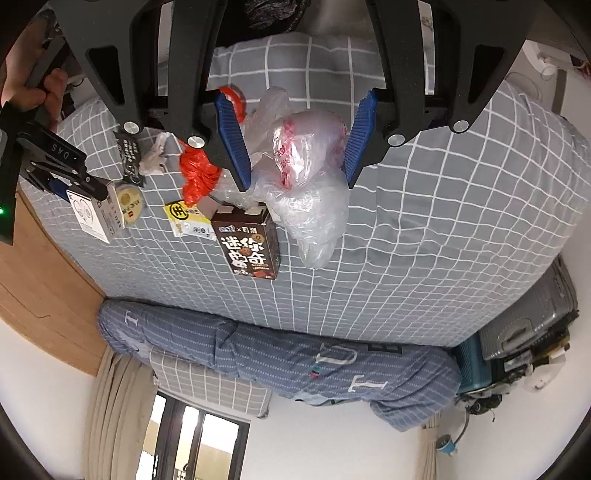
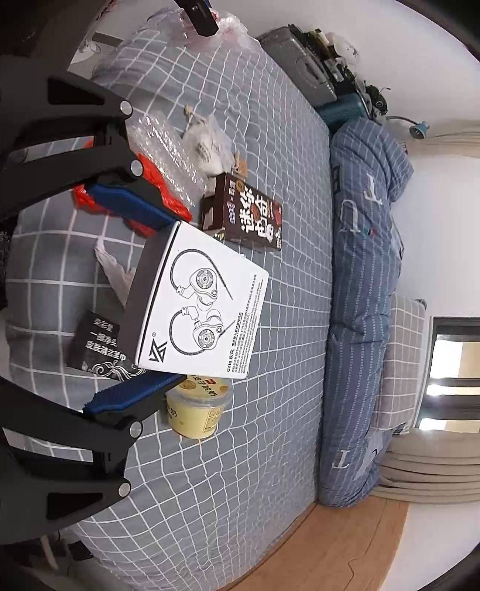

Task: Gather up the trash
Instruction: 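Carry the plastic bag and white box with both grippers over the floor bin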

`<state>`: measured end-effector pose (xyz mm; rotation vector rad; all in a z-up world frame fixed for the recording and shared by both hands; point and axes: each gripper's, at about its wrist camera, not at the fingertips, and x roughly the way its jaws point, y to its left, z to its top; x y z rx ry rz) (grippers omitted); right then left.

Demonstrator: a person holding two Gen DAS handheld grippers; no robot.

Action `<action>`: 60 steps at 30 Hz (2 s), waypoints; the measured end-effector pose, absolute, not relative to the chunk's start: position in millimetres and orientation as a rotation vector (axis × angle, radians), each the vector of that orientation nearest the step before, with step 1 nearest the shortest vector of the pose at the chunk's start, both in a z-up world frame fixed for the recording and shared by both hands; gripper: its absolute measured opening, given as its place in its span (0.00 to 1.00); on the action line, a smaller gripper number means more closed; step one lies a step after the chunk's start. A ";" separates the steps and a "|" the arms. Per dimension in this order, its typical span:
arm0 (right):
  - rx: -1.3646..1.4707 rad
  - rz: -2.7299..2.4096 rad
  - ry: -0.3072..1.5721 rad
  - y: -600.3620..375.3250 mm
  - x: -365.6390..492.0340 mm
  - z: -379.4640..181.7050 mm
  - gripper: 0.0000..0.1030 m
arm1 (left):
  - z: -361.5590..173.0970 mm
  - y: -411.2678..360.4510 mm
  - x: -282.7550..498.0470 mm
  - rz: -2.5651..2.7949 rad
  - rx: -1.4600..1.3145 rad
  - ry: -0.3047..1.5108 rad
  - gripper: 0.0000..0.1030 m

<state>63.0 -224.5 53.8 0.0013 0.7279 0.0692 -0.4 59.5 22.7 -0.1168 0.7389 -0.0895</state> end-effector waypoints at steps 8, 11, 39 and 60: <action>0.020 0.097 0.729 -223.6 28.7 64.5 0.70 | 23.6 45.9 -35.4 -0.097 -0.106 0.749 0.48; 0.013 0.096 0.723 -221.7 11.8 69.3 0.70 | 23.9 41.4 -46.4 -0.097 -0.102 0.748 0.48; -0.015 0.100 0.857 -193.2 -108.9 33.0 0.70 | -34.6 11.5 -131.2 -0.131 -0.125 0.907 0.48; 0.012 0.084 1.053 -201.0 -112.5 -70.9 0.70 | -138.3 0.9 -139.6 -0.103 -0.096 1.079 0.48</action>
